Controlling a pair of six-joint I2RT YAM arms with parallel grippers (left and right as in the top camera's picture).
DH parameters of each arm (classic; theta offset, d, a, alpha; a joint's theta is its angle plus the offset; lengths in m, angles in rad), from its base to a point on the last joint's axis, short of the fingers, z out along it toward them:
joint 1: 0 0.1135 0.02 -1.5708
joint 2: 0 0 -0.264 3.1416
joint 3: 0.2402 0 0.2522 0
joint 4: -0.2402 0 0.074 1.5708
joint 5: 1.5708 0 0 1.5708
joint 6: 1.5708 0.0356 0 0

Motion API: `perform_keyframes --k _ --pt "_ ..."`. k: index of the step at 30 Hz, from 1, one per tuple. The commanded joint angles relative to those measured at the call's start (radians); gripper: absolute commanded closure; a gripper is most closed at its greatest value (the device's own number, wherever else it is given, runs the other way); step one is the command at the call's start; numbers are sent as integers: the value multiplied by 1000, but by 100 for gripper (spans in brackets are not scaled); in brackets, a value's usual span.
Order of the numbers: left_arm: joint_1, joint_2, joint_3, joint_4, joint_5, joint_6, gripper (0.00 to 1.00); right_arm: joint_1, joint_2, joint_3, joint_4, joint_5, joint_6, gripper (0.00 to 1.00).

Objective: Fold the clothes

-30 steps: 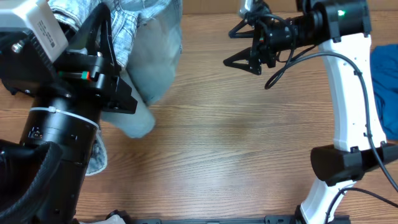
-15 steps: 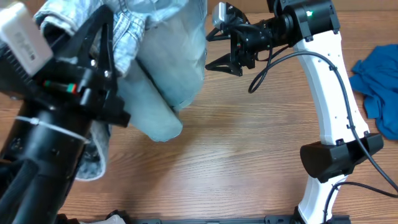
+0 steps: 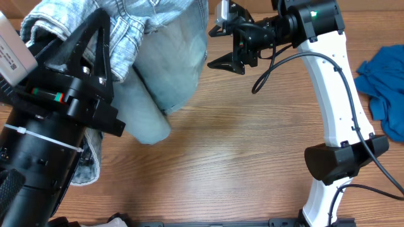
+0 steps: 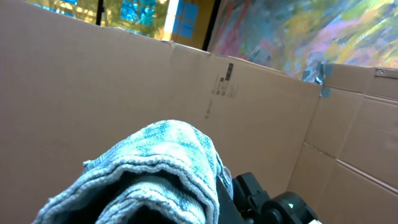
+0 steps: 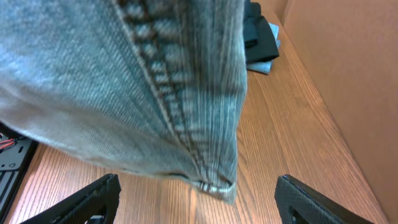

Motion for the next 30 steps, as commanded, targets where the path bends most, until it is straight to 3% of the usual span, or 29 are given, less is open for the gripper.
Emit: perform_keyframes --k 1,6,8,9,10,12,15,19,25,30 --pt "-2 -12 25 21 31 -15 96 26 23 2 6 -9 -3 16" --pt "-2 -12 25 19 33 -15 96 33 41 2 -5 -9 0 16" --pt "-2 -12 25 19 32 -14 96 32 41 2 -24 -9 0 22" --pt "-2 -12 25 20 30 -14 96 32 41 3 -41 -8 0 35" --pt "-2 -12 25 20 27 -14 96 32 41 3 -55 -9 0 56" --pt "-2 -12 25 20 20 -10 96 31 41 3 -85 -8 0 78" --pt "-2 -12 25 19 2 -4 96 31 40 3 -121 -8 0 92" --pt "-2 -11 25 15 -48 13 96 28 39 4 -157 0 5 96" --pt "-2 3 24 -21 -158 47 96 -21 11 8 -148 48 189 96" --pt "-2 40 24 -47 -224 51 96 -56 -33 10 -158 45 238 96"
